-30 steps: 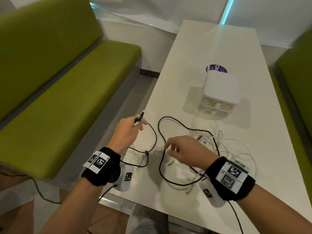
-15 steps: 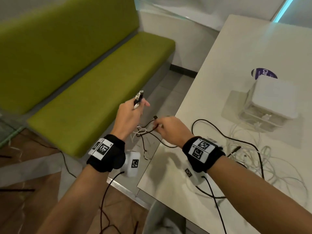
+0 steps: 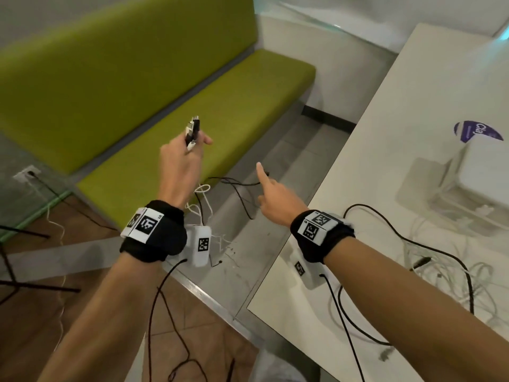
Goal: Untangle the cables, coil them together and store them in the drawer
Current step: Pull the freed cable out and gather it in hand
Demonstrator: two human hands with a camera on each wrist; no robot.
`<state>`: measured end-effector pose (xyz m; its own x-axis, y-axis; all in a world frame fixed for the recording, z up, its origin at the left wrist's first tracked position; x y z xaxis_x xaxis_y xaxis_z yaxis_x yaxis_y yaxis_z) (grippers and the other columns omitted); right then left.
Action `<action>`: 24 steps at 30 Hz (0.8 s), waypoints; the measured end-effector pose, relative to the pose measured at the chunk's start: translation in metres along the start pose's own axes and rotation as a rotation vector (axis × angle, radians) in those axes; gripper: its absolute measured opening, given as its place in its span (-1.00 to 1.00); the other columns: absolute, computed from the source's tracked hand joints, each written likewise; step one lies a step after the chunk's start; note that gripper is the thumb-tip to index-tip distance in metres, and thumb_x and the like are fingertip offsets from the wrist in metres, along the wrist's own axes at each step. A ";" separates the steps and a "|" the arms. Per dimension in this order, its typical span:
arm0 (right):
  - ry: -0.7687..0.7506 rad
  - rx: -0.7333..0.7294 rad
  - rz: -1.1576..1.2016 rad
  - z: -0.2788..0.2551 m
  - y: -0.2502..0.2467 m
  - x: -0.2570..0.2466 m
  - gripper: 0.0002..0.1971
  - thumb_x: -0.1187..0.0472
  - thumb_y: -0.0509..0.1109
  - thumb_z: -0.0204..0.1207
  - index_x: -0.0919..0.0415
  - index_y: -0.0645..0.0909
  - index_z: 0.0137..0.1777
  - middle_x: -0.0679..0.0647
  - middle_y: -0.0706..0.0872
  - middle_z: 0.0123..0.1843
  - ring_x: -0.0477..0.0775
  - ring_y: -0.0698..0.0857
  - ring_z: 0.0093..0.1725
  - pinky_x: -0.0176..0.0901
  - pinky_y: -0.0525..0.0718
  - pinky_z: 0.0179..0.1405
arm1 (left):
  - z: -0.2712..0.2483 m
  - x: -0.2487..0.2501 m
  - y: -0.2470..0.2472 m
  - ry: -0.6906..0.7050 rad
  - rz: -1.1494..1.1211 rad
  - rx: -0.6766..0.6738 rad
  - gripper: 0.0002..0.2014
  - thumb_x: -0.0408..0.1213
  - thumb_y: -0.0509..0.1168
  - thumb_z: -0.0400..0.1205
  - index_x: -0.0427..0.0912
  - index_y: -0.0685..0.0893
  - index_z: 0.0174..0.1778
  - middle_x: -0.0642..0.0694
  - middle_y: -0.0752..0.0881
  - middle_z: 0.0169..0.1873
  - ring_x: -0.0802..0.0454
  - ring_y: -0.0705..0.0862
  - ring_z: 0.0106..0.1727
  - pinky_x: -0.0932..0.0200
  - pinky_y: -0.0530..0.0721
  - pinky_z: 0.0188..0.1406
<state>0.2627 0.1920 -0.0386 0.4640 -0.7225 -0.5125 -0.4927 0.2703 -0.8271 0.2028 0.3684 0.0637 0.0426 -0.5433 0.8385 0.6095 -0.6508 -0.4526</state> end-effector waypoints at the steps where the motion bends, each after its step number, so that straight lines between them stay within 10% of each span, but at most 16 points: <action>1: 0.023 -0.038 -0.017 0.000 0.004 0.003 -0.21 0.29 0.14 0.67 0.04 -0.27 0.75 0.32 0.56 0.42 0.37 0.64 0.21 0.17 0.62 0.18 | -0.004 -0.001 0.003 -0.003 -0.014 -0.025 -0.76 -0.11 0.18 0.76 0.00 0.71 -0.14 0.04 0.53 -0.43 -0.01 0.39 -0.40 0.09 0.34 -0.41; 12: 0.116 -0.130 -0.047 -0.028 -0.006 0.039 -0.58 0.17 0.25 0.67 0.09 0.50 0.52 0.21 0.73 0.30 0.24 0.62 0.37 0.02 0.56 0.38 | -0.037 0.009 0.063 -0.018 -0.170 -0.261 -0.69 -0.04 0.15 0.74 -0.06 0.73 -0.16 -0.08 0.42 -0.46 -0.02 0.32 -0.44 0.10 0.22 -0.49; 24: 0.195 0.003 -0.086 -0.143 -0.069 0.106 -0.77 0.16 0.23 0.67 0.11 0.73 0.12 0.00 0.76 0.05 0.06 0.67 0.09 -0.16 0.52 0.02 | -0.101 0.072 0.141 0.006 -0.186 -0.528 -0.71 -0.14 0.23 0.74 -0.11 0.80 -0.18 0.13 0.37 -0.67 0.19 0.29 -0.60 0.24 0.22 -0.53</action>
<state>0.2405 0.0058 -0.0022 0.3524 -0.8526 -0.3860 -0.4554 0.2041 -0.8666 0.2122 0.1838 0.0298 -0.0332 -0.3959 0.9177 0.1275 -0.9124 -0.3890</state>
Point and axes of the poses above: each hand's wrist, its own z-axis towards the middle knuckle, its own y-axis out of the palm, x = y × z, the point moved 6 cm from there along z, towards the middle knuckle
